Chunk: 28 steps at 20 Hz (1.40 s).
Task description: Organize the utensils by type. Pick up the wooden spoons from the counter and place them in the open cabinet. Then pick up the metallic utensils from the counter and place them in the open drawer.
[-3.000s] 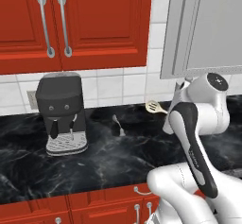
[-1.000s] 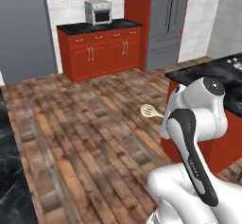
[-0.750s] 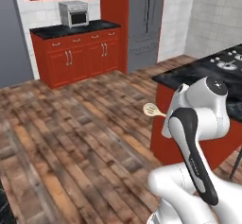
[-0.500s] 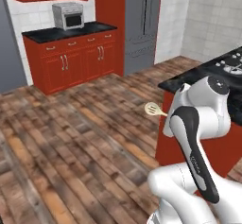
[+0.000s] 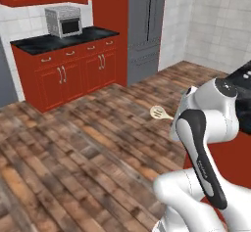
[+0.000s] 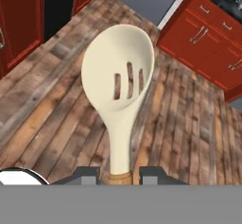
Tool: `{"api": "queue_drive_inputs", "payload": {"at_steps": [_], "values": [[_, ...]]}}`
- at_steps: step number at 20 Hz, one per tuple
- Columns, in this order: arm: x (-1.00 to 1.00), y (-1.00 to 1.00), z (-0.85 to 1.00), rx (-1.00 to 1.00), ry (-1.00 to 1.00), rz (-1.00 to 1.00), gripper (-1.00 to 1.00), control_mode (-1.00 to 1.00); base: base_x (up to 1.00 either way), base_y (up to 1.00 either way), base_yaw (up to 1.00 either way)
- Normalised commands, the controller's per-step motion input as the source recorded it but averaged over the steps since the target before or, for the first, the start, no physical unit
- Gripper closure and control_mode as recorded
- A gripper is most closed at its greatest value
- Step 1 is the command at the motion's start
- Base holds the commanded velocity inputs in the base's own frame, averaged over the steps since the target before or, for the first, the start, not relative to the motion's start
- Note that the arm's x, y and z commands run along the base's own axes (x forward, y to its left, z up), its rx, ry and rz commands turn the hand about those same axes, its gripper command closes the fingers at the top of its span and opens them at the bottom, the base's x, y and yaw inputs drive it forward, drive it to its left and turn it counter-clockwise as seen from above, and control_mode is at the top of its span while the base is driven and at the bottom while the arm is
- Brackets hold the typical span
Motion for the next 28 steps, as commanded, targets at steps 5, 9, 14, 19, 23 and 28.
{"api": "queue_drive_inputs", "payload": {"at_steps": [5,9,14,19,23,28], "values": [[0.00,0.00,0.00,0.00,0.00,0.00,1.00,1.00,1.00,0.15,-0.17],[0.00,0.00,0.00,0.00,0.00,0.00,1.00,1.00,1.00,0.01,-0.14],[0.00,0.00,0.00,0.00,0.00,0.00,1.00,1.00,1.00,0.00,-0.11],[0.00,0.00,0.00,0.00,0.00,0.00,1.00,1.00,1.00,0.00,-0.14],[0.00,0.00,0.00,0.00,0.00,0.00,1.00,1.00,1.00,0.15,-0.24],[0.00,0.00,0.00,0.00,0.00,0.00,1.00,1.00,1.00,0.13,-0.19]]}}
